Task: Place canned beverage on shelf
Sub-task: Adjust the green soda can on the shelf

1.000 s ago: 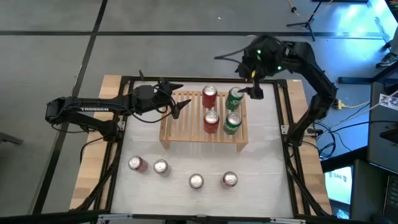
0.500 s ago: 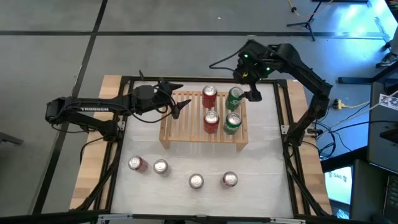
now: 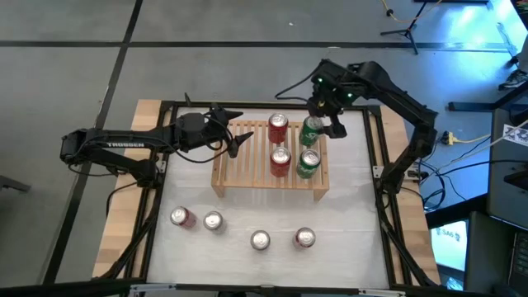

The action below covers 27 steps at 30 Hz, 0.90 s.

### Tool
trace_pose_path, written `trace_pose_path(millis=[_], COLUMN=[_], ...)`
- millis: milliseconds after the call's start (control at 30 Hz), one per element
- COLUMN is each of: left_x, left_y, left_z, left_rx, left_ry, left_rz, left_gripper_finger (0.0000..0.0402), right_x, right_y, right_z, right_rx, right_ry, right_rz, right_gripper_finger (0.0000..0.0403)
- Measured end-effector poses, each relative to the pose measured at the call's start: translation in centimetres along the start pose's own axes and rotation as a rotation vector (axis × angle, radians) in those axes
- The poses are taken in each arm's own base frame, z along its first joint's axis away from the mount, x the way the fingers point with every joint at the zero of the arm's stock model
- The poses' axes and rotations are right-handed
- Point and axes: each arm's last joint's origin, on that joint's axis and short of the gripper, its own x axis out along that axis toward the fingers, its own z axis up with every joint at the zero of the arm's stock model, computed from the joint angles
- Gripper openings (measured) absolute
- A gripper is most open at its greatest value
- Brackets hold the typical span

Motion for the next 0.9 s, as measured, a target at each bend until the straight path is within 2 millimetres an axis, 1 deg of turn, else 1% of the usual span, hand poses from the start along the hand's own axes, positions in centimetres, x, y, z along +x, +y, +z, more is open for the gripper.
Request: trace_pose_path(millis=[100,267,467,900], left_x=[0.0,0.0,0.0,0.0], left_y=[0.0,0.0,0.0,0.0], left_z=[0.0,0.0,0.0,0.0], left_rx=[0.000,0.000,0.000,0.000], left_ry=[0.000,0.000,0.000,0.000], left_rz=[0.000,0.000,0.001,0.003], left_gripper_finger=[0.0373,0.0373,0.0373,0.0373], right_x=[0.8,1.5,1.6,1.6], right_y=[-0.1,-0.1,-0.1,-0.3], right_z=[-0.2,-0.4,-0.4,-0.2], right_rx=[-0.015,-0.004,0.078,0.077], right_ry=[0.029,0.050,0.055,0.028], right_rz=[0.016,0.034,0.034,0.013], right_gripper_finger=[0.0383,0.0383,0.0383,0.0383])
